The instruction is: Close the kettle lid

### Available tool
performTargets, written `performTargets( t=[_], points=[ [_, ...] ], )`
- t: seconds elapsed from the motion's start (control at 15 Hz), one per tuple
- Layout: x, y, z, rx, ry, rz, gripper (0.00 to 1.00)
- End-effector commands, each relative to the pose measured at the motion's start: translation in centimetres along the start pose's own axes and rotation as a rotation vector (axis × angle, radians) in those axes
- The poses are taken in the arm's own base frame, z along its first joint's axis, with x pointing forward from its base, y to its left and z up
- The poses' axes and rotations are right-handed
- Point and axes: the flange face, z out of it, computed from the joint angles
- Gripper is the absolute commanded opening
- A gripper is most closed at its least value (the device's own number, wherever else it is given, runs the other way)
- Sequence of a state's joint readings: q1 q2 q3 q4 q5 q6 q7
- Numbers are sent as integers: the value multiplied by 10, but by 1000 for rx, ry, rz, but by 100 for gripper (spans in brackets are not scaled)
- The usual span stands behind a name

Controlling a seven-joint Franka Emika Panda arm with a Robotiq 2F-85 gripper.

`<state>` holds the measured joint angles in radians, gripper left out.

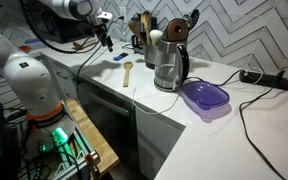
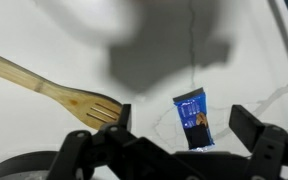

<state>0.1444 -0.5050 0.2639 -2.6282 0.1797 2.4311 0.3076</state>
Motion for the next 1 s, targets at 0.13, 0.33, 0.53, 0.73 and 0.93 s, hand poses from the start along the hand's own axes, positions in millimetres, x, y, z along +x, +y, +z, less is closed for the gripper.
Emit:
performTargets(
  t=[0.13, 0.33, 0.53, 0.73, 0.93],
  points=[
    [17, 20, -21, -32, 65, 33, 100],
    [40, 54, -60, -55, 159, 103, 100],
    [62, 90, -99, -74, 249, 186, 100],
    [76, 124, -134, -135, 338, 299, 100],
    [85, 156, -167, -183, 423, 444, 100]
  ],
)
